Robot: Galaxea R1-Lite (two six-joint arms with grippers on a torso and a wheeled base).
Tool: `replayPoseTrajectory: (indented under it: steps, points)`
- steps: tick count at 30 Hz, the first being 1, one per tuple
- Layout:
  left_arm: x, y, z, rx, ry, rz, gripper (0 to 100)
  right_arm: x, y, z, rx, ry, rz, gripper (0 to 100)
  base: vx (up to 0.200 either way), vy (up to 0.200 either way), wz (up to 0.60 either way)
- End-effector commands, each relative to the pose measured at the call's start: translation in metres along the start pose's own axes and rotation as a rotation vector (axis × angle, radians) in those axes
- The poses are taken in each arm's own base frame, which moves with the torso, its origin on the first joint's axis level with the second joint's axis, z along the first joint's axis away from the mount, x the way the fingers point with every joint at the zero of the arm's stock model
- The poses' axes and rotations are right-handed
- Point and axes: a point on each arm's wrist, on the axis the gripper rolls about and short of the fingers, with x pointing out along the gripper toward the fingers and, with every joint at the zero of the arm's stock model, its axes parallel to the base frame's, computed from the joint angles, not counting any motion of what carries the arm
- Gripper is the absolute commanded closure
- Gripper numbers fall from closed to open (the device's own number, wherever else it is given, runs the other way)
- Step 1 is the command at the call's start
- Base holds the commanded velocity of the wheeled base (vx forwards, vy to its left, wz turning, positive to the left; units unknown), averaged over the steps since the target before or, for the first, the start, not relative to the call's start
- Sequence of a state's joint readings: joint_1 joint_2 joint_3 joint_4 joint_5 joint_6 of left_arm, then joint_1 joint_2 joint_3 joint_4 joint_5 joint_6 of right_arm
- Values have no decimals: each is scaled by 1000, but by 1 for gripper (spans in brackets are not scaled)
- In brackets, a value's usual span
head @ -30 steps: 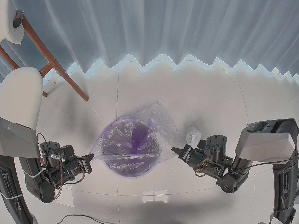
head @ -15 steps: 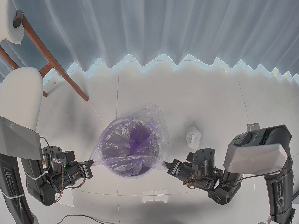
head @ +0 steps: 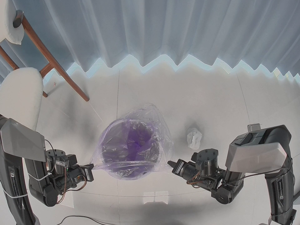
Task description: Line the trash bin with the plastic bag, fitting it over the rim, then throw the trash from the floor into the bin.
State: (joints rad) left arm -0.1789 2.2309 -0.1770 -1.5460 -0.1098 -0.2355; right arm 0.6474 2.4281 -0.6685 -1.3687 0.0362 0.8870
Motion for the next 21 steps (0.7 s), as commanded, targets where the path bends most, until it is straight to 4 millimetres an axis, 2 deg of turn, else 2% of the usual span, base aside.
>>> replayPoseTrajectory:
  steps: [1,18,19,21]
  points:
    - [0,3,-1,-6,4,11,100,-7,-1,8,4,-7,-12,100,0,0,0]
    - [0,5,-12,14,56,19,100,-16,3,4,-5,89,-91,100,0,0,0]
    - [0,5,-12,14,56,19,0,-16,3,4,-6,90,-93,0,0,0,0]
    - [0,5,-11,12,54,14,0,-15,3,6,-11,78,-82,0,0,0,0]
